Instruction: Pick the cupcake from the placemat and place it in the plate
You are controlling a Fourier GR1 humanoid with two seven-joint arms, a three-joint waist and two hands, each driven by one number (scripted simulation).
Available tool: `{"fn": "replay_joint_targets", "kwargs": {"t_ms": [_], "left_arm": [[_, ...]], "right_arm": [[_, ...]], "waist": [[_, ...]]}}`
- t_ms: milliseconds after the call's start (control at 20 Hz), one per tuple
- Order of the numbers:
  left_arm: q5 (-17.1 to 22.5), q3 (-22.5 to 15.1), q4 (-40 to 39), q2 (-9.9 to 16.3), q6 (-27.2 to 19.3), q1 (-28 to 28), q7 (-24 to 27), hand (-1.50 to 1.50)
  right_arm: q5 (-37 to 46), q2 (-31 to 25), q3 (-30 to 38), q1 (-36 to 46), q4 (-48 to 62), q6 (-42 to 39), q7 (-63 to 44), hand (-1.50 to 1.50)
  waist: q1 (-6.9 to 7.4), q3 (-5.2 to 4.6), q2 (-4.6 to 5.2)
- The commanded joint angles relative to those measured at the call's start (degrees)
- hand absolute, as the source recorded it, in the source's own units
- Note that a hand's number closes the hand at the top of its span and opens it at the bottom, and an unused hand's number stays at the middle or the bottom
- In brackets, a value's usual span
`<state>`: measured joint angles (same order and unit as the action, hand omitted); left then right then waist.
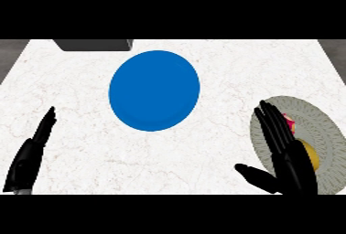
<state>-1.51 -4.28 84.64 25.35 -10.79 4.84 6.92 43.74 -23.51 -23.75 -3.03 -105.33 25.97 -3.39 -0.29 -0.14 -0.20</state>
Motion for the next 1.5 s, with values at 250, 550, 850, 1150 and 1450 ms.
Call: {"fn": "replay_joint_targets", "kwargs": {"t_ms": [250, 550, 850, 1150, 1450], "left_arm": [[0.8, 1.8, -0.6, 0.5, 1.2, 0.0, 1.5, 0.0], [-0.7, 1.5, -1.1, 0.1, 1.6, -0.9, 0.1, 0.0], [1.0, 3.7, -0.2, 0.3, 4.3, 0.7, 1.6, 0.0], [-1.3, 3.2, 0.3, -0.9, 3.1, -1.3, -1.6, 0.0], [-0.2, 6.0, 1.8, -0.2, 7.0, 0.3, -1.3, 0.0]], "right_arm": [[19.4, -3.0, -2.8, 3.5, -5.0, -23.0, -27.5, -1.5], [17.1, -0.2, 0.4, 13.0, -5.2, -41.9, -39.0, -1.5], [16.4, 3.8, 2.4, 18.4, 2.5, -50.9, -42.3, -1.5], [16.0, 0.9, 4.9, 21.2, 7.8, -61.0, -42.5, -1.5], [18.5, 0.3, 7.7, 23.1, 19.0, -57.3, -35.7, -1.5]], "waist": [[0.49, -0.1, 0.08], [0.7, 0.04, 0.22], [0.87, 0.11, 0.21], [0.55, 0.12, 0.19], [0.8, 0.16, 0.24]]}}
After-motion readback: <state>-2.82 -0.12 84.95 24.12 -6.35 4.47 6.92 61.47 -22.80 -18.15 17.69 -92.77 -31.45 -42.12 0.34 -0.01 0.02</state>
